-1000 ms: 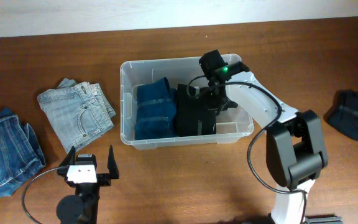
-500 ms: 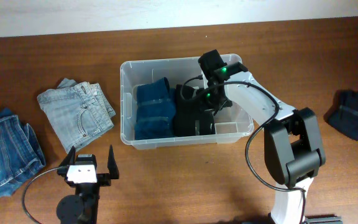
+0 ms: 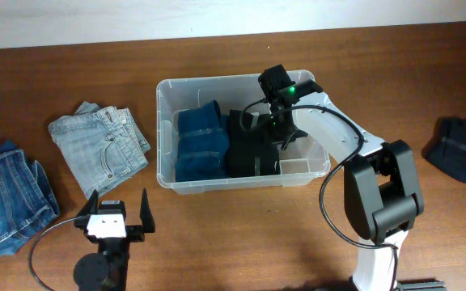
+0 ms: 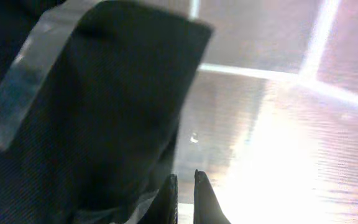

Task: Pack container
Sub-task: 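Press the black roll down beside the teal roll and release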

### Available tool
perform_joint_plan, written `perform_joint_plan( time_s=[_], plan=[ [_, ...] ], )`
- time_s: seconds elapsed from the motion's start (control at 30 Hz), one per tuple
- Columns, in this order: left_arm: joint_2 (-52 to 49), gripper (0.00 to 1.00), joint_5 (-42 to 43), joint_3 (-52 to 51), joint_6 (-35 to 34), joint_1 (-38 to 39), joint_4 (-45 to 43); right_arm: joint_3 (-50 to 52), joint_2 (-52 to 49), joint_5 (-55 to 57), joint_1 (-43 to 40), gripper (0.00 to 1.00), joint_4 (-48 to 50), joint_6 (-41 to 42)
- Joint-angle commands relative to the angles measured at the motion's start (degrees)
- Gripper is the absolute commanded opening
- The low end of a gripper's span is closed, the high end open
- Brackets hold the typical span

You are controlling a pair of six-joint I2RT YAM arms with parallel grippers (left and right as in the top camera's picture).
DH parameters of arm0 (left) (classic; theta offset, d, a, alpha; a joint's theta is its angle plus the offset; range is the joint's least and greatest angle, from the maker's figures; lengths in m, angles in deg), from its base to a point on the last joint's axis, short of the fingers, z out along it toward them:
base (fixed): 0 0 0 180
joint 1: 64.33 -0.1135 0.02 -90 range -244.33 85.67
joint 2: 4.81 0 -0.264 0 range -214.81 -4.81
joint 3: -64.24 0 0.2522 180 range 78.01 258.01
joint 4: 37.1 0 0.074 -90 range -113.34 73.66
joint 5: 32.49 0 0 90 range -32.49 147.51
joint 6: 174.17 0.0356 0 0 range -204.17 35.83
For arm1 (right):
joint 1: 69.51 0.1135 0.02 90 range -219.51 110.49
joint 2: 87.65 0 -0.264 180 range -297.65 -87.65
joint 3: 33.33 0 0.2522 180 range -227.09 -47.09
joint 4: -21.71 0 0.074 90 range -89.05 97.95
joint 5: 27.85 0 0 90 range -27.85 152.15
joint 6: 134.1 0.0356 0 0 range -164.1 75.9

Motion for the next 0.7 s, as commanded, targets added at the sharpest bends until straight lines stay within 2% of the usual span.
perform_joint_plan(
  time_s=[0.0, 0.27, 0.67],
  plan=[
    [0.39, 1.0, -0.24, -0.59, 0.9, -0.26, -0.11, -1.22, -0.37, 7.39, 0.11, 0.04, 1.22, 4.55],
    [0.39, 1.0, -0.24, -0.59, 0.9, -0.26, -0.13, -1.18, -0.59, 7.06, 0.11, 0.04, 6.1, 6.86],
    [0.39, 1.0, -0.24, -0.59, 0.87, -0.26, -0.13, -0.68, -3.87, 6.82, 0.15, 0.04, 7.19, 9.73]
  ],
)
